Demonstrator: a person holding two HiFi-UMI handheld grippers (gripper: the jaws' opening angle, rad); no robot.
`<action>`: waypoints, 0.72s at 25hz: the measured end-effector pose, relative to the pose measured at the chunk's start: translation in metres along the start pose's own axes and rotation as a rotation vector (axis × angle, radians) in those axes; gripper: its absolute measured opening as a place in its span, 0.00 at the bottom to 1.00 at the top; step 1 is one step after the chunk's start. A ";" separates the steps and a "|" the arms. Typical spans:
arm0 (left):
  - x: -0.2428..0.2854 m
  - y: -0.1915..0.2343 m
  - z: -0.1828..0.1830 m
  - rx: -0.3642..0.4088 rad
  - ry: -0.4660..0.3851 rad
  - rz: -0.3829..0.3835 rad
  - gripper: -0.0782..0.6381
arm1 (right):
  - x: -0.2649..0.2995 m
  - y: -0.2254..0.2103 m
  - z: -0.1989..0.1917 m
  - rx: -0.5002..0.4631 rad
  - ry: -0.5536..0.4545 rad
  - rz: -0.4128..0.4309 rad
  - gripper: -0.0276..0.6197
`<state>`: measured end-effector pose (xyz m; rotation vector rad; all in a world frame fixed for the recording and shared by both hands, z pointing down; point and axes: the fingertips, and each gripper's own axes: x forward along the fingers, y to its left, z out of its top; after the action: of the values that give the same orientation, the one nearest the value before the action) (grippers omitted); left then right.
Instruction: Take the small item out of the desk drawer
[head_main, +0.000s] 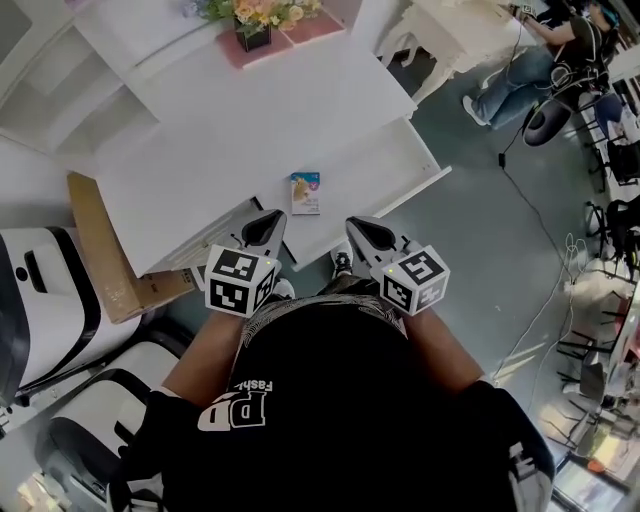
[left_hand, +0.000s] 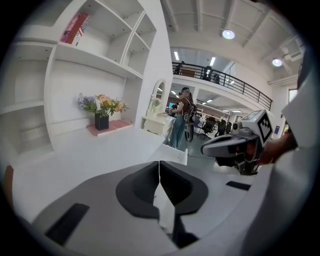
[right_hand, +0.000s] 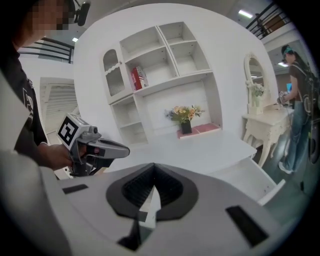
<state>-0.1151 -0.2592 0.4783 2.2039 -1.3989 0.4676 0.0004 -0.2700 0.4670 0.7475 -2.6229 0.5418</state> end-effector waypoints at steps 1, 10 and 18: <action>0.005 0.001 0.002 0.000 0.002 0.016 0.13 | 0.002 -0.006 0.002 -0.005 0.006 0.013 0.06; 0.077 0.011 -0.025 -0.025 0.122 0.167 0.13 | 0.021 -0.066 0.007 -0.017 0.060 0.124 0.06; 0.156 0.027 -0.069 -0.132 0.230 0.227 0.21 | 0.031 -0.113 0.000 0.015 0.096 0.193 0.06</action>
<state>-0.0766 -0.3452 0.6227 1.8318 -1.5129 0.6653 0.0393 -0.3720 0.5095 0.4628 -2.6180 0.6344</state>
